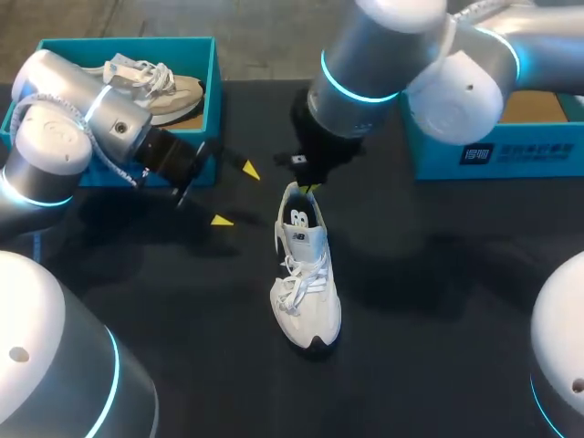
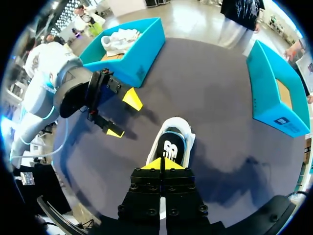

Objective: Take the shoe out of the shoebox, open the shoe tongue, remove and reinsert the insole, then place the shoe into the shoebox

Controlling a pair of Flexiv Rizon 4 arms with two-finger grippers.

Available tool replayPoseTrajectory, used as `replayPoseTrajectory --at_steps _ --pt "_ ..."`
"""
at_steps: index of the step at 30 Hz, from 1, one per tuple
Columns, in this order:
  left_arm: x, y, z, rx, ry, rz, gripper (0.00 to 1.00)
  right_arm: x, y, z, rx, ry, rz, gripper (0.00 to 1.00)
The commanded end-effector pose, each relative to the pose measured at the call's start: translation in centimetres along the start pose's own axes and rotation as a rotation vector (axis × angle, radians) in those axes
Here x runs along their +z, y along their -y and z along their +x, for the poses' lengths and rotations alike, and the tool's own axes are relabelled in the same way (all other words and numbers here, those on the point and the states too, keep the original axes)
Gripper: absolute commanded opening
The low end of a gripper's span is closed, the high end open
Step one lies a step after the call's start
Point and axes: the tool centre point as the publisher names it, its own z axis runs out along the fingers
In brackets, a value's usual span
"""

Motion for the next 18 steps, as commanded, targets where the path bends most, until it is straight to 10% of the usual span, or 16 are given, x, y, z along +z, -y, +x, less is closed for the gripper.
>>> replayPoseTrajectory --at_steps 1,18 --pt "-0.1 0.0 -0.1 0.001 -0.005 -0.002 1.0 0.1 -0.3 0.4 0.0 0.044 0.005 0.0" --pt "-0.1 0.6 0.0 0.006 -0.002 -0.006 1.0 4.6 1.0 0.4 0.062 0.015 0.038 0.0"
